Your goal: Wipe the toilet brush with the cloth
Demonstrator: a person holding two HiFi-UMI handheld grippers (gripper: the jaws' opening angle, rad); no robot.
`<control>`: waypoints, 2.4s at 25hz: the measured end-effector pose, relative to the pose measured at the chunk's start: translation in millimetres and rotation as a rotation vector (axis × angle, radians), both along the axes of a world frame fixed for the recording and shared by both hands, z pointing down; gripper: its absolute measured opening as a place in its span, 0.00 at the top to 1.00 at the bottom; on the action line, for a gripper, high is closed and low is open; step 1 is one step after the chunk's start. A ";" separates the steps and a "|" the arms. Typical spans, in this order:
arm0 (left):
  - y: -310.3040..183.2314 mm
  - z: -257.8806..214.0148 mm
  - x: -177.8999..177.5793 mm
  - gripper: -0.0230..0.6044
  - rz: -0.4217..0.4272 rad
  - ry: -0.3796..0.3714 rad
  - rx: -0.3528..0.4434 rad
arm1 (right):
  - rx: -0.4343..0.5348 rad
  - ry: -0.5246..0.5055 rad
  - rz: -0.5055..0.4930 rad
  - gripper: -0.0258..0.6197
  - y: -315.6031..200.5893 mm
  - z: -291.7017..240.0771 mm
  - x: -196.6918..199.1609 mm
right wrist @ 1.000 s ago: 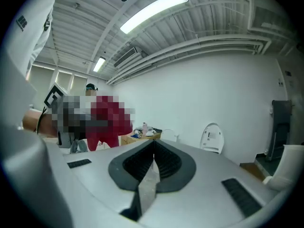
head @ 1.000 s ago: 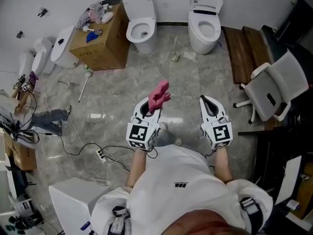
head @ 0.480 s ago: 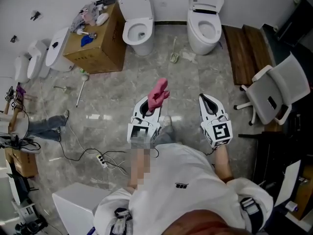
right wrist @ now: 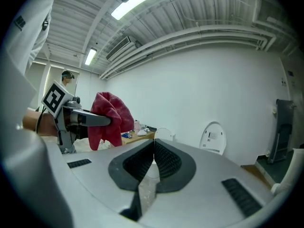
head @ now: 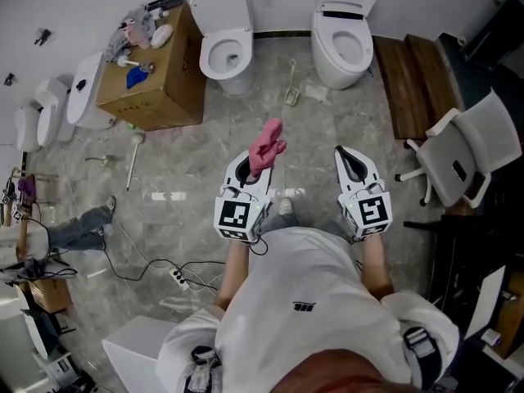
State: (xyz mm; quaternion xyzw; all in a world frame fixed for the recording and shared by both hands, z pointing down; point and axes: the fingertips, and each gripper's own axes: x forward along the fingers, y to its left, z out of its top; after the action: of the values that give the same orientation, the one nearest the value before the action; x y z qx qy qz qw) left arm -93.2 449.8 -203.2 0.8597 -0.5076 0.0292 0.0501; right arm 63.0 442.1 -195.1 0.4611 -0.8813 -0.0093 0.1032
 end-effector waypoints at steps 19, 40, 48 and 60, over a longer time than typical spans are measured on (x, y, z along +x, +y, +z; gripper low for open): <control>-132.5 19.4 -3.1 0.82 0.043 0.004 -0.023 | -0.018 0.014 0.009 0.97 -122.3 18.1 -9.7; -392.7 85.2 34.6 0.82 -0.049 -0.034 -0.143 | -0.185 -0.002 -0.100 0.97 -391.5 89.7 24.7; -464.1 139.4 27.6 0.82 -0.089 -0.022 -0.217 | -0.284 0.013 -0.124 0.97 -460.7 148.7 26.8; -525.1 243.9 19.7 0.82 -0.067 0.007 -0.314 | -0.409 0.053 -0.099 0.97 -493.2 258.2 11.1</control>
State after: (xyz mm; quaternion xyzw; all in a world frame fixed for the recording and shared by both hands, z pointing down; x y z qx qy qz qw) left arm -73.6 -75.3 40.7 0.8238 -0.5252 0.1035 0.1868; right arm 74.1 -51.1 63.1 0.3861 -0.8834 0.1528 0.2172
